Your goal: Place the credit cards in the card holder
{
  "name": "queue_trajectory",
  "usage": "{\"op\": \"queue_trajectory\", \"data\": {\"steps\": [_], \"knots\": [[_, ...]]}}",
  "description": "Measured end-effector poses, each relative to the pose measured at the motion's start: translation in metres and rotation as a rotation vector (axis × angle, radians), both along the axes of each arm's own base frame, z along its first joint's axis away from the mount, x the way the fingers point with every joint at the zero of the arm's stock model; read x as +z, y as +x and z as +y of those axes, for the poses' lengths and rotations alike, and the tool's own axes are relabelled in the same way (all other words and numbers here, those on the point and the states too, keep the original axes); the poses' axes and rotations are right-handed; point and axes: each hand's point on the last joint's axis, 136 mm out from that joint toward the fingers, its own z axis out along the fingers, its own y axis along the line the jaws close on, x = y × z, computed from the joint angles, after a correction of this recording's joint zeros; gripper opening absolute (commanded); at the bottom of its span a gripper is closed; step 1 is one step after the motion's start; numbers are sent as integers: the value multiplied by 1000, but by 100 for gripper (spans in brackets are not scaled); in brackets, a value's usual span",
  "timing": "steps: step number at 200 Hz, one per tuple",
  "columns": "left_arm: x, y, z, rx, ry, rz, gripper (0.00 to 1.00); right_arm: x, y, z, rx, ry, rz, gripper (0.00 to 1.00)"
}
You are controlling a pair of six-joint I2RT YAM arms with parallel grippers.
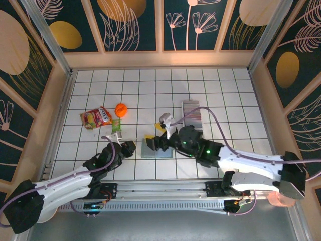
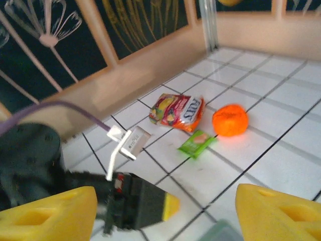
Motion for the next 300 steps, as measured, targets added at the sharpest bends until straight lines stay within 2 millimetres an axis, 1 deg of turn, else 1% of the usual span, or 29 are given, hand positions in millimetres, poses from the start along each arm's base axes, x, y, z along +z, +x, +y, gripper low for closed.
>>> {"op": "queue_trajectory", "data": {"steps": [13,27,40,55,67,74,88,96,113,121,130,143,153,164,231,259,300], "knots": [[3,1,1,3,1,-13,19,1,-4,-8,53,-136,-156,86],[3,2,2,8,8,-21,19,-3,-8,-15,121,-293,-286,88],[2,2,3,10,15,-21,20,-6,-8,-24,191,-409,-359,90],[0,2,3,9,25,-16,21,-5,3,-38,225,-516,-424,92],[-3,1,4,4,41,-11,22,-5,21,-55,210,-602,-475,93],[-5,1,4,0,49,-8,22,-9,33,-67,193,-665,-499,93],[-9,1,4,-8,70,-6,22,-28,56,-96,164,-826,-512,92],[-10,0,4,-12,80,-5,21,-45,71,-115,153,-936,-494,91],[-14,0,5,-19,99,-2,22,-81,95,-153,152,-1121,-411,91],[-14,0,5,-22,105,-2,22,-98,102,-169,159,-1190,-369,91],[-15,1,4,-24,107,-4,22,-115,105,-184,171,-1257,-333,91],[-15,1,3,-27,111,-7,22,-136,104,-197,201,-1335,-306,91],[-16,1,3,-31,110,-7,22,-148,102,-202,226,-1372,-294,91],[-16,1,2,-36,111,-6,22,-155,104,-203,248,-1400,-297,91],[-16,1,1,-57,134,-26,24,-172,135,-187,247,-1433,-374,90],[-17,0,2,-60,141,-33,25,-178,135,-186,267,-1435,-365,90],[-16,-1,4,-64,144,-46,26,-181,134,-184,287,-1432,-365,91]]}}
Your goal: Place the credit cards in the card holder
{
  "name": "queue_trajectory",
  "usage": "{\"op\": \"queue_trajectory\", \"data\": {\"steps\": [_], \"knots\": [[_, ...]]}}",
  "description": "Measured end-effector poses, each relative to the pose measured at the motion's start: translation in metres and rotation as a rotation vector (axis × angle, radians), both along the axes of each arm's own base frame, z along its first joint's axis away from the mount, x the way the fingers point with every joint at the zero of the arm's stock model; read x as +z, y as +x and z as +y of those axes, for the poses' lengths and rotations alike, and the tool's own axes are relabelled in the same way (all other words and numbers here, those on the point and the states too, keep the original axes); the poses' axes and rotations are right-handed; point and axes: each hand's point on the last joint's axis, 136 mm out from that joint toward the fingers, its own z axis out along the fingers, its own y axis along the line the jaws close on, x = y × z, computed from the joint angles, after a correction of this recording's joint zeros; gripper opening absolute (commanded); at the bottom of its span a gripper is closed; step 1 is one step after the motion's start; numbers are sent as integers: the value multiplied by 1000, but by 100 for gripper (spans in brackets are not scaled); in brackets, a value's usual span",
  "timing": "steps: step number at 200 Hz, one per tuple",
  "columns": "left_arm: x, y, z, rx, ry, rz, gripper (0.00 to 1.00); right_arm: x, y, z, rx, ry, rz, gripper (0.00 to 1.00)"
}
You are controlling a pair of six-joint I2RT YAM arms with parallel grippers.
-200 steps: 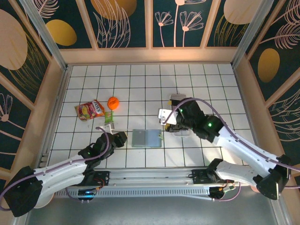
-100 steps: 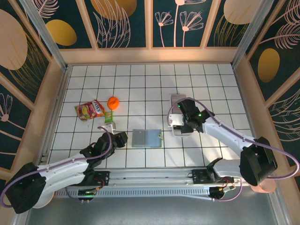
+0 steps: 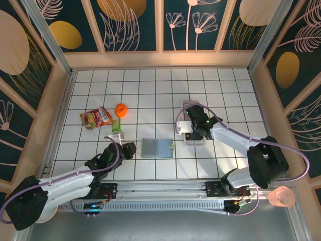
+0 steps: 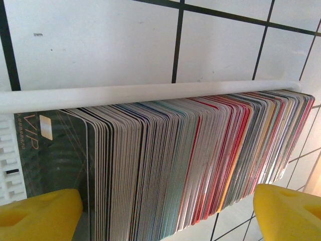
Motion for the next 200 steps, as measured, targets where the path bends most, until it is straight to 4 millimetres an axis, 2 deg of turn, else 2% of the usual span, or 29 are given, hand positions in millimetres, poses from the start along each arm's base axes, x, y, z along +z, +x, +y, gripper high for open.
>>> {"op": "queue_trajectory", "data": {"steps": [73,101,117,200], "knots": [[0,0,0,-2,3,-2,26,1,0,2,11,0,12,92],[-1,0,0,-2,6,1,26,6,0,7,23,19,22,99],[-2,0,0,-2,8,3,26,8,-2,11,34,34,36,99],[-5,-1,1,-3,16,10,26,-7,-14,6,60,11,86,99]]}}
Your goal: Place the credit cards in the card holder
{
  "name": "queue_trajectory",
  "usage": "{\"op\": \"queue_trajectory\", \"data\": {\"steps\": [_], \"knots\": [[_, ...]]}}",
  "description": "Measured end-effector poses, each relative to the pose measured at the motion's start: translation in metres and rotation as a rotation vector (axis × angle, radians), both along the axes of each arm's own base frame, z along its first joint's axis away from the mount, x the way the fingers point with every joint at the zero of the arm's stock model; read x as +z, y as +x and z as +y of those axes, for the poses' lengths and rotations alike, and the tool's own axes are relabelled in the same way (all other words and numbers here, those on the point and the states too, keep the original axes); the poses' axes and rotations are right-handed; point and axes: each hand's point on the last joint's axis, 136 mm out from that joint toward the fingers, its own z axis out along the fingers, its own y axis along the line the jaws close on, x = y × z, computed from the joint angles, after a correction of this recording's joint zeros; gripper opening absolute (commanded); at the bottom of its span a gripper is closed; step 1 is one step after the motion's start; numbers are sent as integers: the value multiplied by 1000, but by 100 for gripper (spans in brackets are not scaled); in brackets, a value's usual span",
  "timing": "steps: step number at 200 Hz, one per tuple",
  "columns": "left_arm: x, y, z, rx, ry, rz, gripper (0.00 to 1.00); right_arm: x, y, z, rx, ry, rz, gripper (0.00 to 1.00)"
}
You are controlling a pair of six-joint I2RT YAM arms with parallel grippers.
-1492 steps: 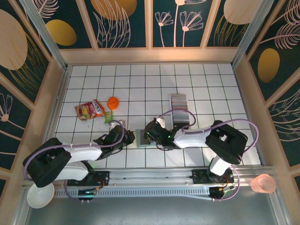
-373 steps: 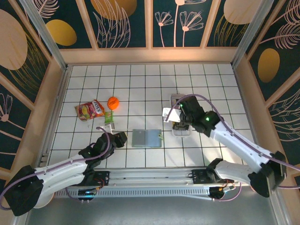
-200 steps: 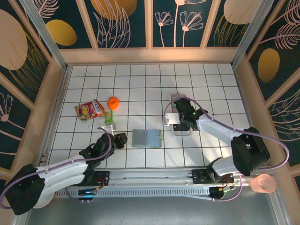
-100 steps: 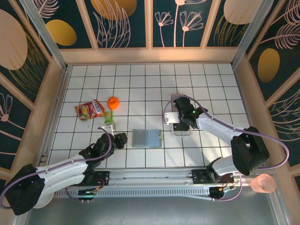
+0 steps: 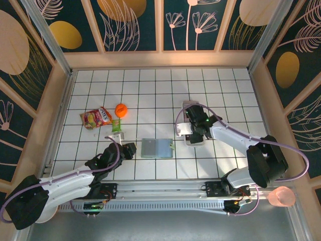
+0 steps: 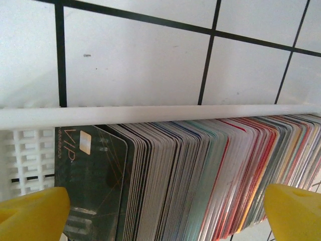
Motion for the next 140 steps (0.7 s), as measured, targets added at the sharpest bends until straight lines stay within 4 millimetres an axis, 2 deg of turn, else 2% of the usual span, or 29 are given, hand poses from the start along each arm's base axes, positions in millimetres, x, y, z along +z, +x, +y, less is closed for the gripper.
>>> {"op": "queue_trajectory", "data": {"steps": [48,83,111,140], "knots": [[0,0,0,-1,2,-1,27,-11,8,-6,4,-56,-29,99],[-1,0,1,3,5,-2,27,-8,14,-5,8,-60,-59,97],[-5,-1,4,6,14,4,27,-8,15,-5,13,-66,-64,91],[-7,-2,4,8,19,6,27,-8,16,-7,11,-78,-71,77]]}}
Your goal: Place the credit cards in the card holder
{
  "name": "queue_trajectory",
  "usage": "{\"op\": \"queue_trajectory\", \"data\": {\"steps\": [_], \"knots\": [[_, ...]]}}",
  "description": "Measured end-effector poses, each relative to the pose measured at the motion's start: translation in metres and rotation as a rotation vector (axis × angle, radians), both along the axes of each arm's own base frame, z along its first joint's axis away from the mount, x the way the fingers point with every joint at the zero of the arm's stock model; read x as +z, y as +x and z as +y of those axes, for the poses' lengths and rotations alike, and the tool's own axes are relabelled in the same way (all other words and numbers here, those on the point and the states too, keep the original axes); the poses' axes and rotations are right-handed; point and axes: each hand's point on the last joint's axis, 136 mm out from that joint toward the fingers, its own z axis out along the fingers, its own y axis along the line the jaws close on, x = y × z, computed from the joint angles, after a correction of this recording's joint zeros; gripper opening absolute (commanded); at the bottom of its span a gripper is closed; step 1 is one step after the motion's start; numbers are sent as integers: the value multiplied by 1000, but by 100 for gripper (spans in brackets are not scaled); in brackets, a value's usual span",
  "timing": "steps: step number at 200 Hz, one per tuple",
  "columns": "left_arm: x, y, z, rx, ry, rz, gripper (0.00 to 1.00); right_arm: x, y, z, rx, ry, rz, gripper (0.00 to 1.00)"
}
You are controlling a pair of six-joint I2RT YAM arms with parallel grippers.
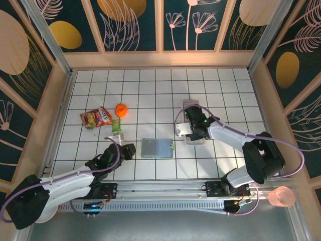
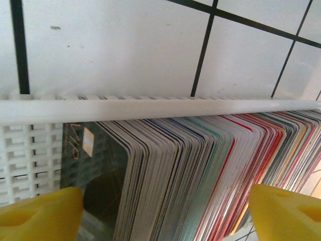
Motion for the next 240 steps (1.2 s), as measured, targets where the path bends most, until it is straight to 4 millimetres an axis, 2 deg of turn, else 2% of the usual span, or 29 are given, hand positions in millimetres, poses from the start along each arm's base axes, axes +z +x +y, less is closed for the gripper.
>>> {"op": "queue_trajectory", "data": {"steps": [78,93,129,155,240], "knots": [[-1,-1,0,0,2,3,26,0,-2,-4,-7,-10,-4,61],[-1,-1,0,0,2,3,26,1,-3,-5,-7,-8,-5,53],[-2,-1,1,0,2,5,25,1,-7,-6,-3,-9,-3,43],[-2,-1,1,1,1,6,25,0,-9,-8,-1,-12,2,40],[-3,-1,1,4,-1,10,25,8,-13,-9,0,-4,-8,21]]}}
